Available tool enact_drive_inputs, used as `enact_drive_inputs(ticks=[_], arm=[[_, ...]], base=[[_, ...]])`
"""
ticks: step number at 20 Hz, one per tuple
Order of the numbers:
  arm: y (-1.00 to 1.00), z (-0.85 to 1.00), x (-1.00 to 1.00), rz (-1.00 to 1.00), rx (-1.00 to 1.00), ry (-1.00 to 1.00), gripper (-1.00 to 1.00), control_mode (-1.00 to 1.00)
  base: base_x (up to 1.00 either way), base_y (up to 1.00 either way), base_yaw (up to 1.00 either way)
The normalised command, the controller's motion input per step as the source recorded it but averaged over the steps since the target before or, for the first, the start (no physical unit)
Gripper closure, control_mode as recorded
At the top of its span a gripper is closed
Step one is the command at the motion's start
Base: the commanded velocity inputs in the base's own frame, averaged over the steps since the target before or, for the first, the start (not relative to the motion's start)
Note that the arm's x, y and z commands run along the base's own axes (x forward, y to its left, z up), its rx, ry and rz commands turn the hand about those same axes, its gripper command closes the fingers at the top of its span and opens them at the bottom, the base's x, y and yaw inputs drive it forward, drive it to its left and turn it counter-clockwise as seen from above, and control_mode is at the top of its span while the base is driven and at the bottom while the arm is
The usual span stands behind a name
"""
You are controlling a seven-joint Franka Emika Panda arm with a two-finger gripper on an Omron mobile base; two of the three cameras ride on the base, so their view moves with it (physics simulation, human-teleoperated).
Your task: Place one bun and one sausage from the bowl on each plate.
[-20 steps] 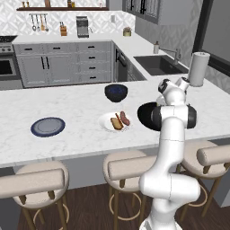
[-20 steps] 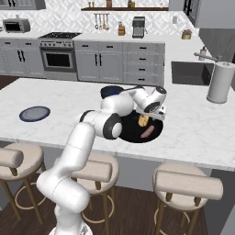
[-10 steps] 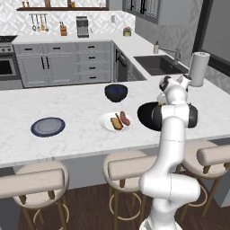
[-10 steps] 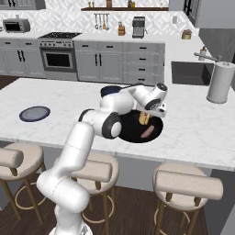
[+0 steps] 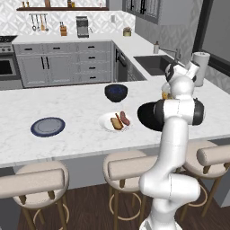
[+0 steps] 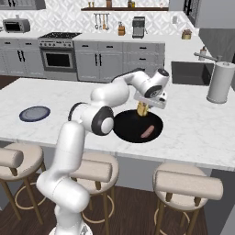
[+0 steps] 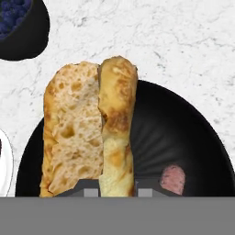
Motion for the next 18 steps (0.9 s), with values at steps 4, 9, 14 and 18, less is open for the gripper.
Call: enact_drive_inputs(ticks=[4,9,14,18], arm=[[0.15,0.49,-0.23,0.00,0.00,0.01,1.00,-1.00],[0.09,0.61,-0.18,0.00,0.00,0.03,1.00,-1.00],[0.13,0.62,-0.42,-0.02,0.00,0.01,1.00,-1.00],[0.22,0.45,-0.41,-0.04,-0.04,0.01,1.00,-1.00]], base=[[0.00,0.00,0.00],[0.00,0.00,0.00],[0.00,0.00,0.00],[0.00,0.00,0.00]])
